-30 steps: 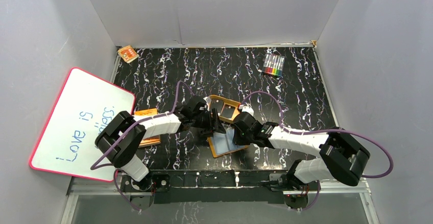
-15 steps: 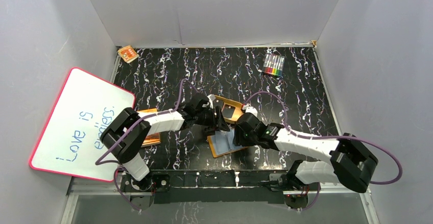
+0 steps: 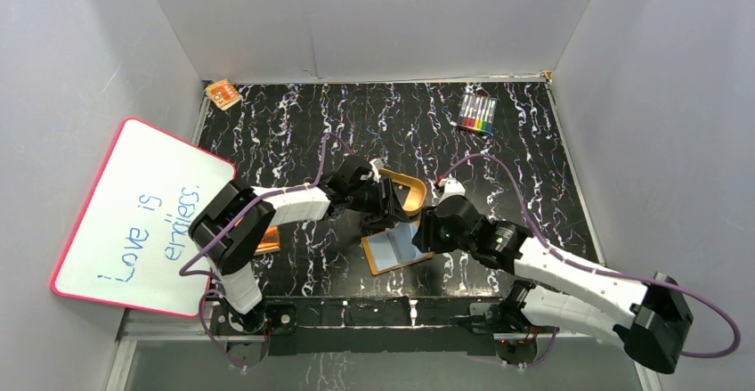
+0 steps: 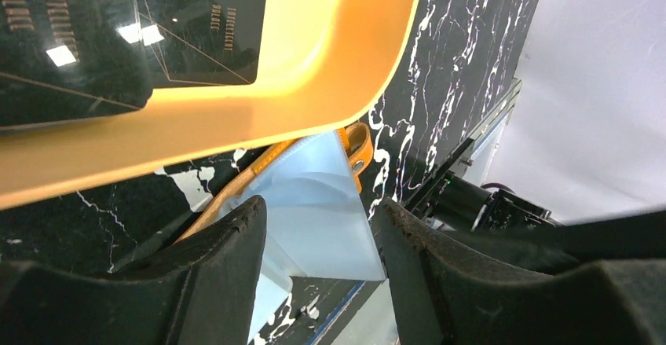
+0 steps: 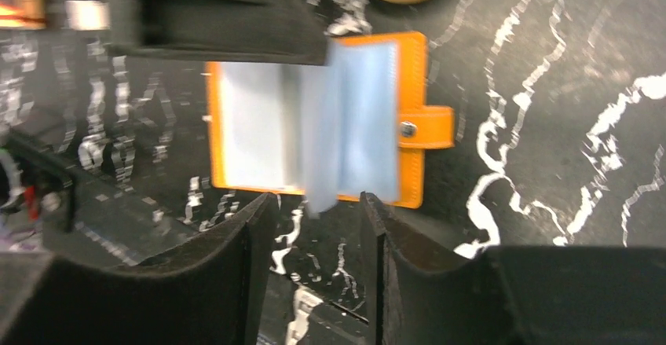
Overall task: Put the credit cards into the card holder
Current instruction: Turn over the card slot in the card holder.
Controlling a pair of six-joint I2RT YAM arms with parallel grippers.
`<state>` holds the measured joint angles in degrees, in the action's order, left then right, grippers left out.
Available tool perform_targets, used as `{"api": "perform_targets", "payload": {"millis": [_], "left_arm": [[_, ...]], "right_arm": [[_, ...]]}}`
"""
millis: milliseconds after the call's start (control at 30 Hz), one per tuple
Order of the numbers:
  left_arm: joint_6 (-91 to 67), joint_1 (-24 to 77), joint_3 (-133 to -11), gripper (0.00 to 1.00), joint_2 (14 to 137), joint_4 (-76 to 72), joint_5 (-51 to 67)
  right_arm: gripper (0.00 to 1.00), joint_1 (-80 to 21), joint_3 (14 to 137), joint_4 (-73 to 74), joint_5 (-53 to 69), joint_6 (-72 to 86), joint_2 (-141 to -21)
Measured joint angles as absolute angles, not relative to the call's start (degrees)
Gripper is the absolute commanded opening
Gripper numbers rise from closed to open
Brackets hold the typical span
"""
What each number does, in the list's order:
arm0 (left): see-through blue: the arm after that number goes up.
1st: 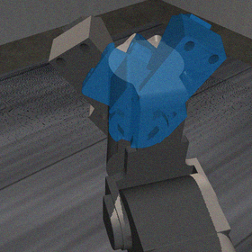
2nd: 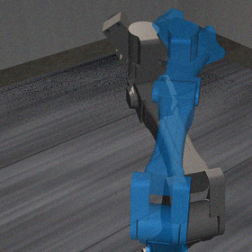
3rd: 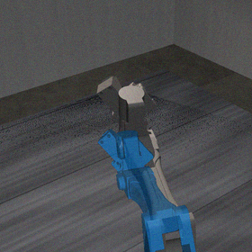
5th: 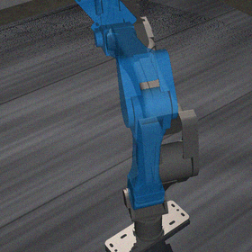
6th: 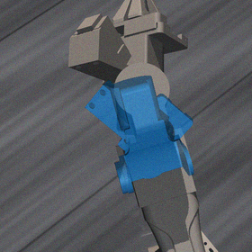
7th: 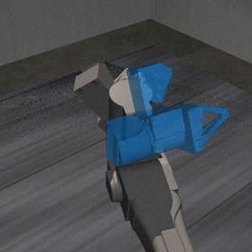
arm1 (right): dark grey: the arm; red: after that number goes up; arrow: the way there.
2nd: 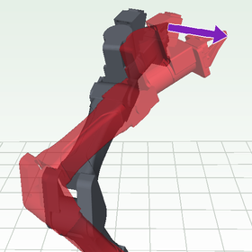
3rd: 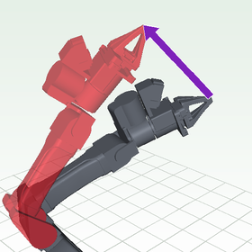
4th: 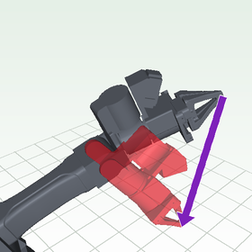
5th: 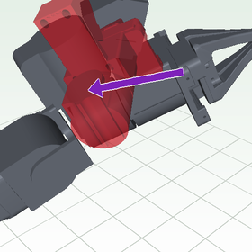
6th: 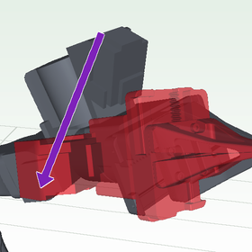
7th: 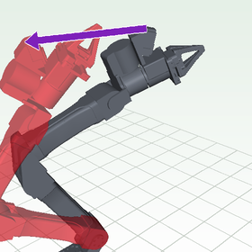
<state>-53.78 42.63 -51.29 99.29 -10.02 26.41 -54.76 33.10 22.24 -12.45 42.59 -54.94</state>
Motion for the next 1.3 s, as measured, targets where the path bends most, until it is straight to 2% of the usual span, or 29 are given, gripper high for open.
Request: {"api": "perform_targets", "payload": {"millis": [167, 400, 667, 1067, 1300], "left_arm": [[-54.2, 42.8, -51.9, 0.53, 101.4, -10.6, 26.8], [-54.7, 43.2, -53.3, 0.53, 103.4, -11.4, 27.0], [-54.8, 43.2, -52.9, 0.55, 102.1, -10.2, 25.0], [-55.1, 43.3, -44.0, 0.56, 86.0, -5.2, 18.7], [-54.7, 43.3, -40.8, 0.53, 85.1, -1.6, 16.8]], "right_arm": [[0.41, -54.7, 33.3, 18.5, -5.6, 38.0, -51.1], [0.32, -54.8, 34.1, 14.4, 0.1, 36.2, -62.8], [0.31, -53.9, 33.8, 11.5, -4.7, 40.7, -71.0], [0.30, -51.0, 28.6, 8.8, -6.0, 45.1, -69.4], [0.29, -51.0, 27.7, 7.0, -4.6, 47.4, -69.3]]}}
